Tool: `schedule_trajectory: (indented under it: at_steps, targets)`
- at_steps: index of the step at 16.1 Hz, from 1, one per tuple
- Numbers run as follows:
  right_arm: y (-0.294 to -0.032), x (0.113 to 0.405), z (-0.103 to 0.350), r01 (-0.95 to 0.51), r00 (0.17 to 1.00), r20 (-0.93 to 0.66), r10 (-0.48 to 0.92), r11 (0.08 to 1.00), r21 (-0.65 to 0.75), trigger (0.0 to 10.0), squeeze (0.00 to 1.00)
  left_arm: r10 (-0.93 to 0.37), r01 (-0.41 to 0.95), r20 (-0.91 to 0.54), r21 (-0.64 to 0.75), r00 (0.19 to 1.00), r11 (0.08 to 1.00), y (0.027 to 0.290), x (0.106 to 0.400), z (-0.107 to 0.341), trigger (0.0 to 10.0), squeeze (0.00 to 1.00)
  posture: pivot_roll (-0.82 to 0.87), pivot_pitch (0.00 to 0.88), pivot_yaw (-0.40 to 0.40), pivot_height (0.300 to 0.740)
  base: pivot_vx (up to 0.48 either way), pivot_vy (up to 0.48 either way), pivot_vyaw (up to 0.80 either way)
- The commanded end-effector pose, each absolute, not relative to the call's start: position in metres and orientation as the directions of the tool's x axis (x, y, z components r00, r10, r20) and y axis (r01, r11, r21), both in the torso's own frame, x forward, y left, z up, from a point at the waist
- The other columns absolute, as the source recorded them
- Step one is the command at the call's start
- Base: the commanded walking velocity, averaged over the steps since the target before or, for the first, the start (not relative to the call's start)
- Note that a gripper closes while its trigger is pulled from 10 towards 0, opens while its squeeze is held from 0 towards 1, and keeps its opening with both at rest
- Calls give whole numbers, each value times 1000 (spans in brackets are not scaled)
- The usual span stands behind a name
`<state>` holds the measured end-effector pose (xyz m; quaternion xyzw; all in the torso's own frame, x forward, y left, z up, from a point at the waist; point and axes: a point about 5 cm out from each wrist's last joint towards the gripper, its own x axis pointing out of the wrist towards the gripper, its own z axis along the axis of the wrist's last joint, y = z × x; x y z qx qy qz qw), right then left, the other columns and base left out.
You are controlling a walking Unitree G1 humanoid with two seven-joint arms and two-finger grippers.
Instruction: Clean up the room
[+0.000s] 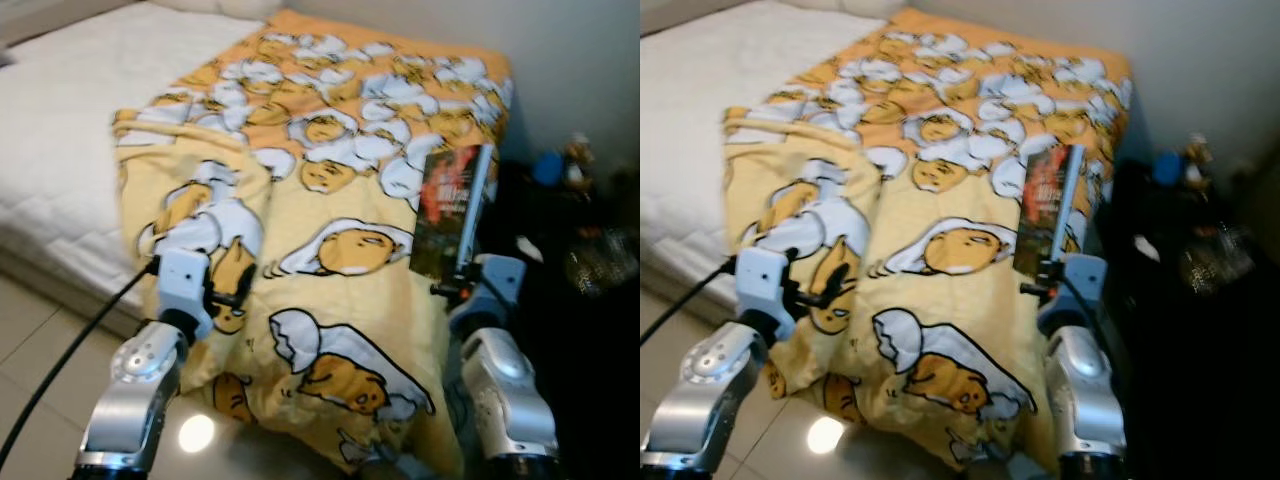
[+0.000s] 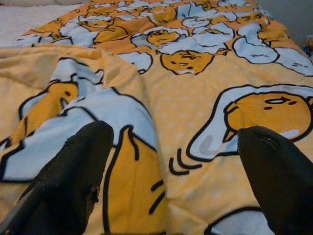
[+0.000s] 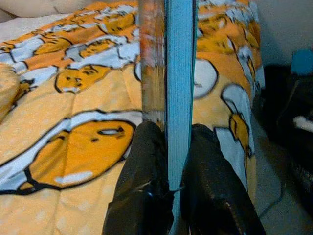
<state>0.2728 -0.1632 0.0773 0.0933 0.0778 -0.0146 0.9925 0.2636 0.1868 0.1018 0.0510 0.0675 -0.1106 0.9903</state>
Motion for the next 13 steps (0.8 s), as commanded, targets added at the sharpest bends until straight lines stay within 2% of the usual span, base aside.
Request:
schedule_trajectory:
  at_steps: [1,4,13]
  targets:
    - [-168,276,87,54,992,-119,-31,979,194,10000,0,-213,227,-128,100,969,969,183,265,107,10000,0,77,0,7,740,0,0,-800]
    - [-166,278,87,49,992,-128,-23,978,204,10000,0,-192,206,-131,103,973,973,186,266,108,10000,0,82,0,5,740,0,94,-800]
    - [-160,278,86,32,990,-138,-5,979,200,10000,0,-157,171,-134,99,978,980,194,268,110,10000,0,83,0,12,740,0,370,-800]
